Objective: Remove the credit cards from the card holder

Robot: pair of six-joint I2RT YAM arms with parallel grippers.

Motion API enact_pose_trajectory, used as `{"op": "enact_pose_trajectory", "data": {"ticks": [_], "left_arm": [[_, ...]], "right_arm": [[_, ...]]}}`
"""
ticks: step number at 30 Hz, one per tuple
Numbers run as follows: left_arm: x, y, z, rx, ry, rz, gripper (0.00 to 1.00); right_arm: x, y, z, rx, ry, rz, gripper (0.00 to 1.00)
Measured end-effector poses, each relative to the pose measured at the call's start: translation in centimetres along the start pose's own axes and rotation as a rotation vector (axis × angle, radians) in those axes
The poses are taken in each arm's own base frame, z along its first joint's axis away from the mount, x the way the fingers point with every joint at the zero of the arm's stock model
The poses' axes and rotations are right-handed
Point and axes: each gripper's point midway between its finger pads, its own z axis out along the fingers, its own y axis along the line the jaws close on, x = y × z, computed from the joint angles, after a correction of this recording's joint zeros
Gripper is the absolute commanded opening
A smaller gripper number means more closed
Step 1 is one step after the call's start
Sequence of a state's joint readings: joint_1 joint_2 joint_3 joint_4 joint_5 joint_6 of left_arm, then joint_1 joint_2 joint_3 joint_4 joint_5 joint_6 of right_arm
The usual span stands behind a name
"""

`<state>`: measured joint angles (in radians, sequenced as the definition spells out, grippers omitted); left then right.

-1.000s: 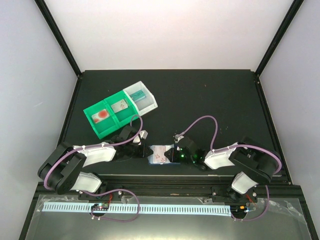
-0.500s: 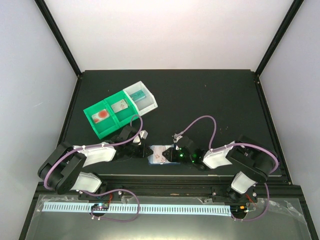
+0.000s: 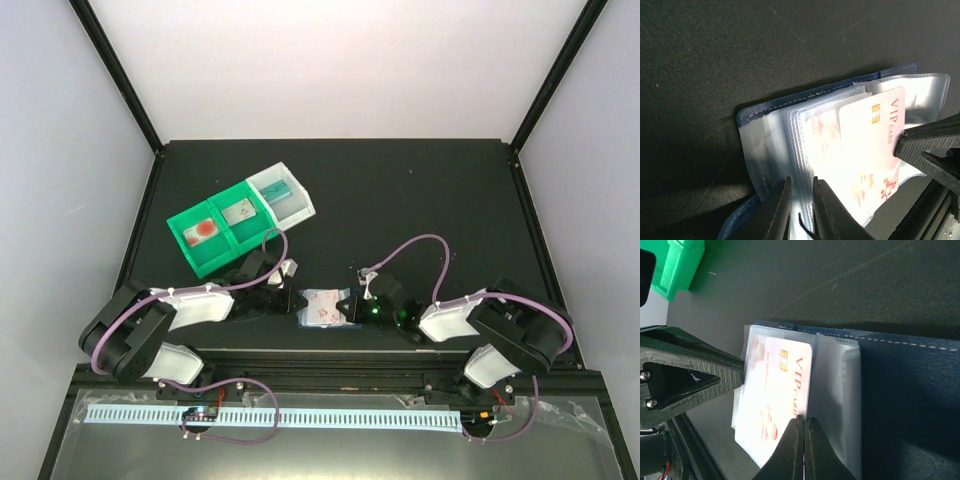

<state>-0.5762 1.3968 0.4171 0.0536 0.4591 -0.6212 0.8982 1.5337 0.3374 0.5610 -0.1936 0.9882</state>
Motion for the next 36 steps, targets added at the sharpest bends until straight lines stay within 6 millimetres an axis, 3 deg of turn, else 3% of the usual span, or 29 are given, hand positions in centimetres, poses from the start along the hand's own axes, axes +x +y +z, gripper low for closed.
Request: {"op": "enact_pose_trajectory", "data": {"ticks": [6, 12, 20, 23, 29, 33, 36], "left_arm": [[0.0, -0.1, -0.1, 0.000, -0.003, 0.002, 0.18], [-0.2, -0.2, -0.6, -0.006, -0.016, 0.010, 0.42], [0.0, -0.7, -1.9, -0.013, -0.018, 0.038, 0.61], [-0.7, -2.6, -3.2, 0.035, -0.045, 0.080, 0.63], [-2.4, -8.6, -7.5, 0.216, -0.131, 0.227, 0.62], [-1.8, -11.8, -10.2, 0.340, -0.147, 0.321, 0.59], [-0.9, -13.1, -11.6, 0.405, -0.140, 0.368, 0.57]], "right_arm": [[-0.1, -0.3, -1.2, 0.008, -0.015, -0.008, 0.01], [-0.5, -0.2, -2.8, 0.026, -0.029, -0.048, 0.01], [-1.0, 0.1, -5.7, 0.068, -0.048, -0.171, 0.01], [-1.3, 1.1, -7.0, 0.058, -0.052, -0.239, 0.01], [-1.5, 4.9, -9.6, -0.051, -0.041, -0.382, 0.01], [-0.7, 7.6, -11.2, -0.163, 0.007, -0.462, 0.01], [0.5, 9.5, -12.4, -0.267, 0.052, -0.511, 0.01]]}}
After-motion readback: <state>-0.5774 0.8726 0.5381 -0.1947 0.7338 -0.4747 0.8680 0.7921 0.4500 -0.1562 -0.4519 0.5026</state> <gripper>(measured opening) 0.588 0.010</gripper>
